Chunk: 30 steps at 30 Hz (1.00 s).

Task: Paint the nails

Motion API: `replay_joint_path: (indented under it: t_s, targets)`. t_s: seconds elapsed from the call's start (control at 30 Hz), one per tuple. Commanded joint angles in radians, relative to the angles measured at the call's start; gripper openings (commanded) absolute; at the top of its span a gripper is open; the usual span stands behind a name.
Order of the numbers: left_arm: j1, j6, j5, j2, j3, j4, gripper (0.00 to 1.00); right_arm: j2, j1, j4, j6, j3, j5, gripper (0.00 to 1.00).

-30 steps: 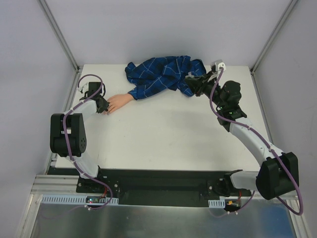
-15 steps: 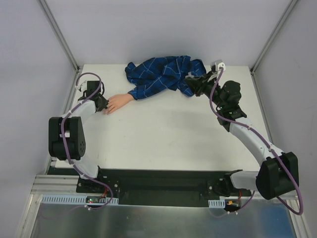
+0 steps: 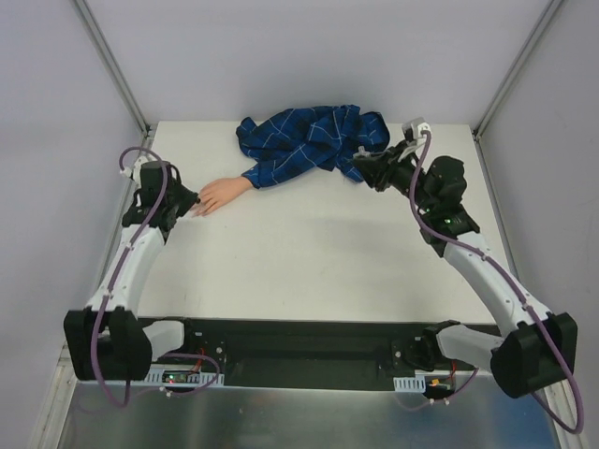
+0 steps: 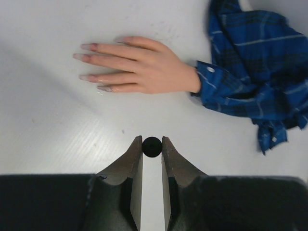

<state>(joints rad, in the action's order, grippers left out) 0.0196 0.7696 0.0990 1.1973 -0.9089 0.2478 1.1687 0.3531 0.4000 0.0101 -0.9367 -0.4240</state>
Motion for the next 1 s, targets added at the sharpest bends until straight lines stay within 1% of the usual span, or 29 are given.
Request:
replay_joint_path:
  t_s: [0.0, 0.07, 0.1, 0.13, 0.17, 0.2, 0.23, 0.27, 0.3, 0.33, 0.37, 0.4, 0.5, 0.57, 0.6, 0.7, 0.8, 0.97]
  targets:
    - [-0.017, -0.032, -0.212, -0.168, 0.015, 0.048, 0.0, -0.217, -0.003, -0.183, -0.006, 0.008, -0.053, 0.0]
    - [-0.069, -0.053, -0.293, -0.22, 0.012, 0.047, 0.0, -0.3, -0.003, -0.266, -0.006, 0.033, -0.056, 0.0]
    - [-0.087, -0.067, -0.335, -0.231, 0.004, 0.047, 0.0, -0.366, -0.002, -0.365, -0.001, 0.033, -0.059, 0.0]
    - [-0.151, -0.1, -0.375, -0.245, -0.016, 0.047, 0.0, -0.404, -0.003, -0.418, 0.004, 0.033, -0.061, 0.0]
    - [-0.188, -0.116, -0.38, -0.267, -0.027, 0.045, 0.0, -0.434, -0.003, -0.465, 0.004, 0.033, -0.073, 0.0]
    - [-0.234, -0.128, -0.381, -0.28, -0.039, 0.047, 0.0, -0.496, -0.003, -0.542, 0.001, 0.033, -0.078, 0.0]
    - [-0.272, -0.153, -0.387, -0.291, -0.062, 0.045, 0.0, -0.524, -0.002, -0.573, -0.005, 0.035, -0.081, 0.0]
    - [-0.344, -0.162, -0.39, -0.31, -0.073, 0.047, 0.0, -0.549, -0.003, -0.602, -0.006, 0.033, -0.09, 0.0]
    - [-0.374, -0.167, -0.392, -0.321, -0.084, 0.047, 0.0, -0.591, -0.002, -0.653, -0.031, 0.03, -0.093, 0.0]
    - [-0.4, -0.173, -0.394, -0.327, -0.103, 0.045, 0.0, -0.607, -0.002, -0.677, -0.039, 0.029, -0.096, 0.0]
    - [-0.453, -0.176, -0.404, -0.337, -0.114, 0.045, 0.0, -0.625, 0.0, -0.699, -0.061, 0.027, -0.104, 0.0]
    - [-0.475, -0.179, -0.421, -0.338, -0.126, 0.045, 0.0, -0.639, -0.002, -0.725, -0.071, 0.029, -0.108, 0.0]
    - [-0.572, -0.197, -0.478, -0.34, -0.195, 0.045, 0.0, -0.676, -0.002, -0.728, -0.136, 0.045, -0.15, 0.0]
    - [-0.618, -0.223, -0.508, -0.337, -0.223, 0.039, 0.0, -0.69, -0.002, -0.711, -0.16, 0.056, -0.18, 0.0]
    - [-0.657, -0.237, -0.524, -0.334, -0.251, 0.035, 0.0, -0.693, -0.002, -0.695, -0.174, 0.058, -0.189, 0.0]
    - [-0.704, -0.28, -0.591, -0.302, -0.312, 0.015, 0.0, -0.682, 0.0, -0.673, -0.177, 0.053, -0.214, 0.0]
    - [-0.724, -0.308, -0.651, -0.246, -0.381, -0.004, 0.0, -0.647, 0.007, -0.626, -0.179, 0.052, -0.265, 0.0]
    - [-0.75, -0.348, -0.69, -0.165, -0.472, -0.019, 0.0, -0.613, 0.061, -0.552, -0.168, 0.068, -0.276, 0.0]
